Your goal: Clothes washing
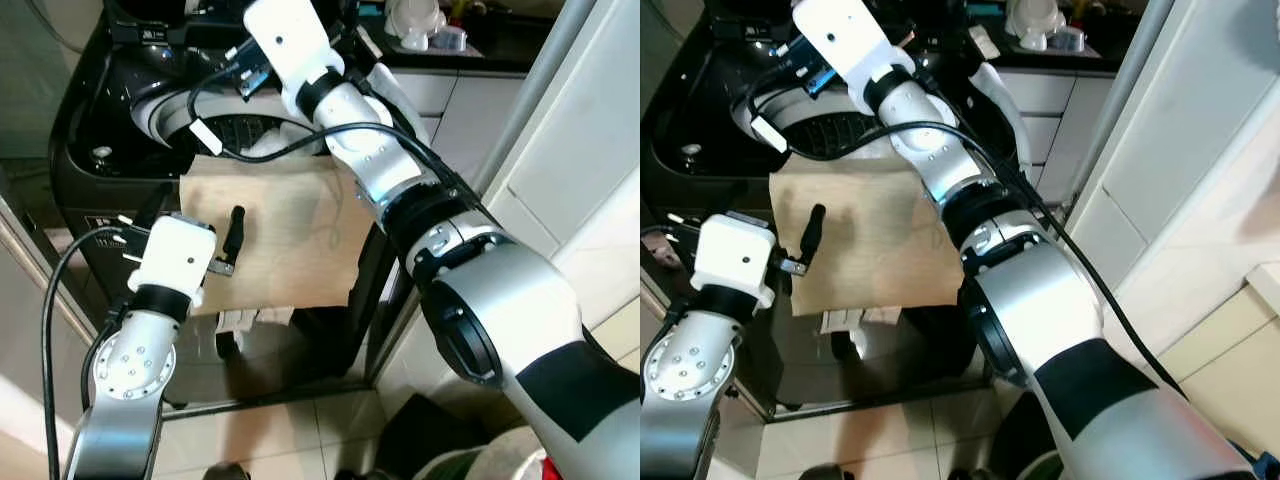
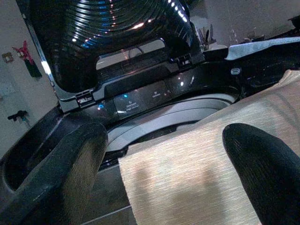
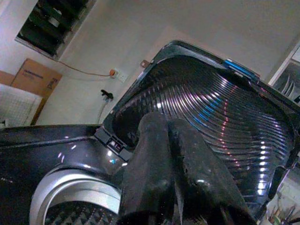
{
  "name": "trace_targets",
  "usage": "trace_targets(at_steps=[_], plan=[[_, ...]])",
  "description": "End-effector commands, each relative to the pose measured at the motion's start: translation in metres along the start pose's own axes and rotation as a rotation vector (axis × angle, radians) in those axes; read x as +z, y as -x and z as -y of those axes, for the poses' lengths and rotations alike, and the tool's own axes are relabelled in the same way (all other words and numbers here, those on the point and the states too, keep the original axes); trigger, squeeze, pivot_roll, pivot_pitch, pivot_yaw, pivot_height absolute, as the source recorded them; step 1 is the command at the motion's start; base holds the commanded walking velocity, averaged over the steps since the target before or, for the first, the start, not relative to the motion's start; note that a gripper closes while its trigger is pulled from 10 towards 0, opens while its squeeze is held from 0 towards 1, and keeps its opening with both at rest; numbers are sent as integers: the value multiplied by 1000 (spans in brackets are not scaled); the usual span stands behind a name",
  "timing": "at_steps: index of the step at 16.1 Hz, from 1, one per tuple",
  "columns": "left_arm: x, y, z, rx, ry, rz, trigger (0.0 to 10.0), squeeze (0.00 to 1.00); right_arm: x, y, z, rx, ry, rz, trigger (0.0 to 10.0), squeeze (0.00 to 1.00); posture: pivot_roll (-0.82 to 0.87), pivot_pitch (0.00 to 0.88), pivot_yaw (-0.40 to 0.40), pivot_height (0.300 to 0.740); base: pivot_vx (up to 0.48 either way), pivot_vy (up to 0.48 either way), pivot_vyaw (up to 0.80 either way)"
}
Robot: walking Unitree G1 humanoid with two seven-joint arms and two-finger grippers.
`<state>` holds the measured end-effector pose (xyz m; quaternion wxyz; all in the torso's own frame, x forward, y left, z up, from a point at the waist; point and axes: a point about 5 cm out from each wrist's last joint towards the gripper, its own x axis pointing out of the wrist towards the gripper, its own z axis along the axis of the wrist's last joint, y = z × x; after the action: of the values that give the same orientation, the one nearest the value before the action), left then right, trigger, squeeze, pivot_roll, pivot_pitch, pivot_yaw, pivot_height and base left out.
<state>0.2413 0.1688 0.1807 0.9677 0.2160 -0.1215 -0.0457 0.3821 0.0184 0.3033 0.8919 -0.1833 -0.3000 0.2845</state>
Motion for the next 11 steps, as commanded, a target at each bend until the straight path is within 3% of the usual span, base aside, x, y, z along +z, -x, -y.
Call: trace_targets(at_steps=[1, 2, 4, 6, 8, 9, 11], plan=[[2, -4, 4, -5, 3, 15, 10000, 0, -27, 19, 7, -35, -39, -74, 10000, 0, 133, 0, -77, 740, 0, 0, 0], [2, -4, 4, -4, 3, 15, 10000, 0, -31, 23, 8, -42, -56, -86, 10000, 0, 133, 0, -77, 740, 0, 0, 0], [-2, -3, 5, -1, -16, -1, 10000, 0, -63, 53, 17, -160, -220, -148, 10000, 0, 120, 0, -76, 740, 0, 0, 0], [-4, -5, 4, 10, -31, -4, 10000, 0, -72, 70, 27, -239, -244, -125, 10000, 0, 98, 0, -72, 740, 0, 0, 0], [-5, -12, 3, 33, -47, 2, 10000, 0, -82, 101, 44, -386, -216, -79, 10000, 0, 69, 0, -64, 740, 0, 0, 0], [-8, -18, 1, 58, -7, -11, 10000, 0, -88, 127, 45, -426, -218, -76, 10000, 0, 47, 0, -55, 740, 0, 0, 0], [-13, -25, 1, 81, 62, -41, 10000, 0, -96, 155, 32, -420, -258, -115, 10000, 0, 18, 0, -43, 740, 0, 0, 0]])
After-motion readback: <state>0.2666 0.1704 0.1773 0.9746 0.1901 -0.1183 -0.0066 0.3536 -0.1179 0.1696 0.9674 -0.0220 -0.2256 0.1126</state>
